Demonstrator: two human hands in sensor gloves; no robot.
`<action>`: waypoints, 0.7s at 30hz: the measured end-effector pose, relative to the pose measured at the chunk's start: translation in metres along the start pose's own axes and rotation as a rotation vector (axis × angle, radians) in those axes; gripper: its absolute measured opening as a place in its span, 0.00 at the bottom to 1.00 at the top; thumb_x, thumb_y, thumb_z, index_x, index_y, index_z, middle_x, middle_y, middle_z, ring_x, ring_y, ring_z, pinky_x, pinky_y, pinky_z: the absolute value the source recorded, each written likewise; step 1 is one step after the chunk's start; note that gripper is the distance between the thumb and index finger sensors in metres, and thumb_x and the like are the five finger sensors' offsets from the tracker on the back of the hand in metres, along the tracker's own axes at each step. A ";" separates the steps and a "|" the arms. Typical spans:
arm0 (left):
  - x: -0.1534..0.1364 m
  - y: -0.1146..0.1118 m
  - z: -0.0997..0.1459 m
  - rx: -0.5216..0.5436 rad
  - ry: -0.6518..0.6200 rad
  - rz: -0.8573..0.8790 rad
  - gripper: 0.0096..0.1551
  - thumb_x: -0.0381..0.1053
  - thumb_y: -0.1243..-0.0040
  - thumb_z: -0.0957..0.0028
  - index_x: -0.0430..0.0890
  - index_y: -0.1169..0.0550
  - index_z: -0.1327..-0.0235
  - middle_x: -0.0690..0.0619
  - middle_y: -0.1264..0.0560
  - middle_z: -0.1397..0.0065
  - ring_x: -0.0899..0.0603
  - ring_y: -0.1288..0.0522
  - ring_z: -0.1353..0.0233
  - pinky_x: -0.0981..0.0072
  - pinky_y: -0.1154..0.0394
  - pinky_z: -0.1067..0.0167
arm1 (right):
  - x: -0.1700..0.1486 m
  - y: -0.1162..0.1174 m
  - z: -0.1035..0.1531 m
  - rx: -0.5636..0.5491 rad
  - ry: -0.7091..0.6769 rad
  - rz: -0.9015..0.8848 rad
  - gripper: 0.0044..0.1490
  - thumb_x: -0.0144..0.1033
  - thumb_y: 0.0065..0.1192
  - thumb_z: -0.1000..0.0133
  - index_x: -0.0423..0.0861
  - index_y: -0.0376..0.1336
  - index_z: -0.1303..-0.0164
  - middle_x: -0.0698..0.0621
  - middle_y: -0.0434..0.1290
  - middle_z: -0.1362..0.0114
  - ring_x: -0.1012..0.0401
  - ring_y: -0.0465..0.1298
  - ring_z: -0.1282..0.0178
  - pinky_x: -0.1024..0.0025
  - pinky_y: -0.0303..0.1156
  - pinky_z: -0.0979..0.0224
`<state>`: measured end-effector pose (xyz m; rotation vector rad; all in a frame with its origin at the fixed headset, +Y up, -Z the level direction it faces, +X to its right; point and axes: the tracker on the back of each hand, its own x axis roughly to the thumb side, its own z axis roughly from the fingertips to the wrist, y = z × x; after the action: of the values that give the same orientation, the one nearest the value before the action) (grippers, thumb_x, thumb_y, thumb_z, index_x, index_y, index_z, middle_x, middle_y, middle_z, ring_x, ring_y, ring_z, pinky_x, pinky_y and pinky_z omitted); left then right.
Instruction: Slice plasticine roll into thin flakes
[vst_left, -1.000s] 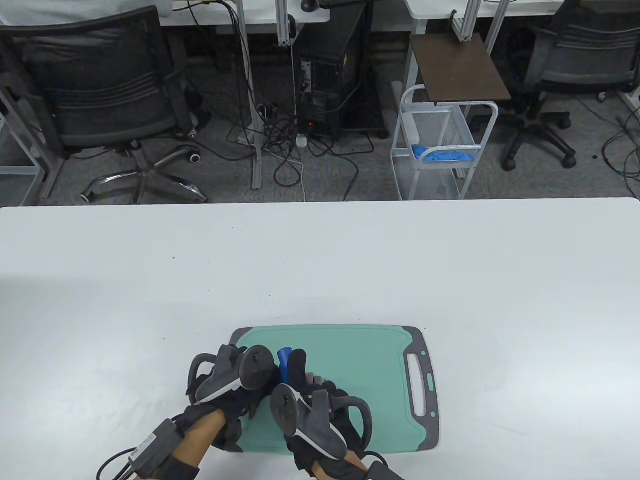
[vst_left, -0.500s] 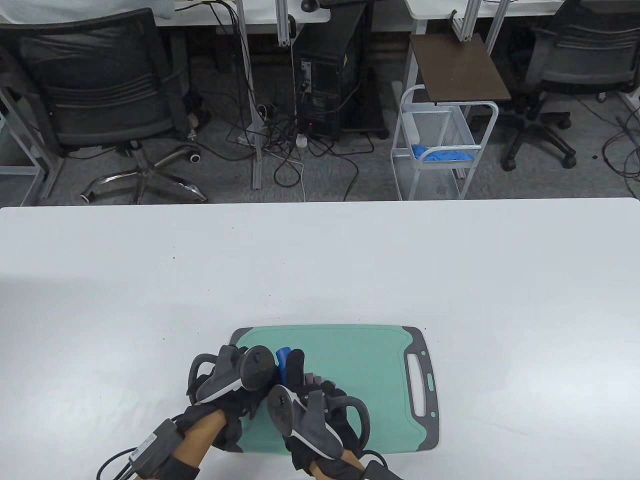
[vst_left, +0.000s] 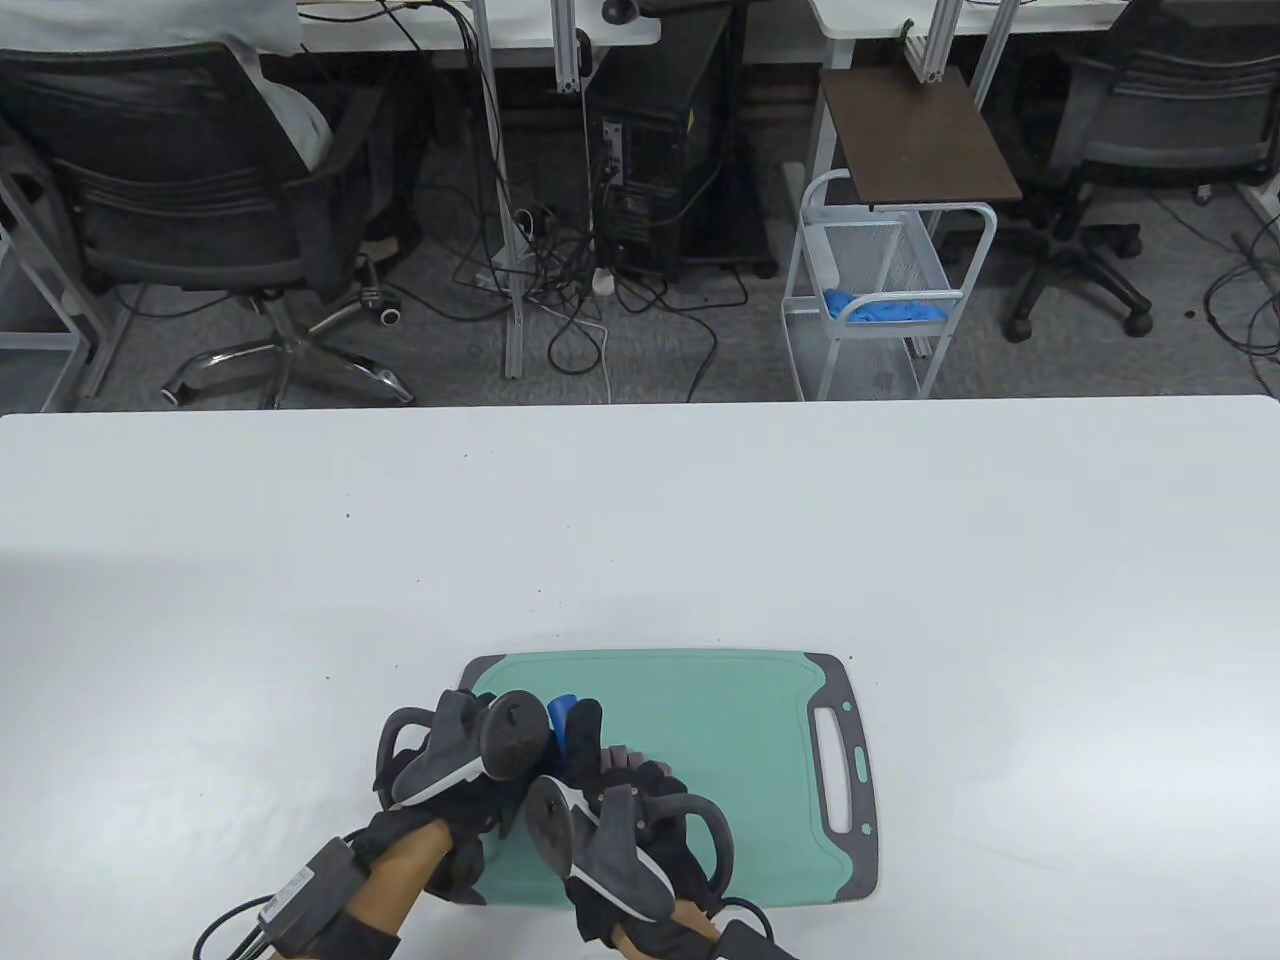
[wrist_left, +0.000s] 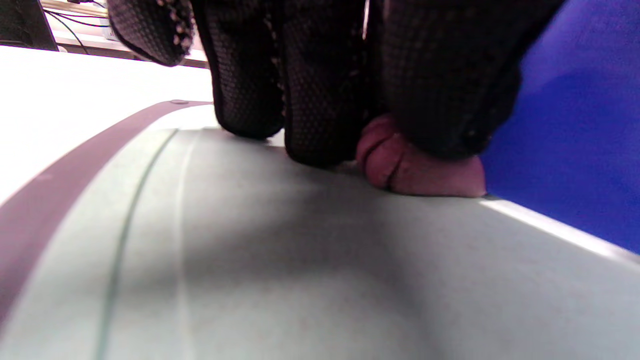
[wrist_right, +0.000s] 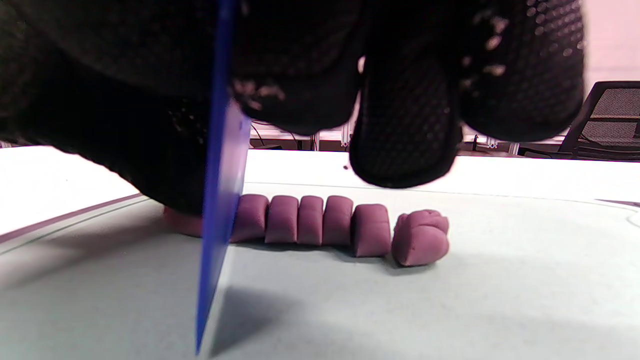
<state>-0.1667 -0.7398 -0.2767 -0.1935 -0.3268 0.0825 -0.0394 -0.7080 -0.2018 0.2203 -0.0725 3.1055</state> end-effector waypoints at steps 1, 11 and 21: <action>0.000 0.000 0.000 0.000 0.000 0.000 0.26 0.62 0.24 0.68 0.55 0.12 0.56 0.59 0.12 0.47 0.41 0.18 0.31 0.38 0.30 0.28 | 0.000 0.000 0.000 -0.002 -0.001 0.003 0.56 0.46 0.66 0.51 0.43 0.39 0.24 0.50 0.80 0.67 0.46 0.84 0.56 0.44 0.79 0.51; 0.001 0.000 0.000 0.000 0.004 0.001 0.26 0.62 0.24 0.68 0.56 0.12 0.56 0.59 0.12 0.47 0.41 0.18 0.31 0.38 0.30 0.28 | 0.003 0.000 -0.011 -0.002 0.020 -0.007 0.55 0.46 0.66 0.51 0.44 0.39 0.23 0.50 0.80 0.67 0.46 0.84 0.56 0.44 0.78 0.51; 0.000 0.001 0.001 -0.045 -0.013 0.005 0.28 0.62 0.28 0.65 0.56 0.13 0.51 0.58 0.13 0.43 0.40 0.20 0.29 0.37 0.31 0.28 | -0.001 0.001 -0.017 0.011 0.036 -0.042 0.55 0.46 0.66 0.51 0.44 0.39 0.23 0.50 0.80 0.67 0.46 0.84 0.55 0.44 0.78 0.50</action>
<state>-0.1676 -0.7389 -0.2759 -0.2384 -0.3417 0.0812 -0.0413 -0.7077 -0.2190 0.1644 -0.0487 3.0679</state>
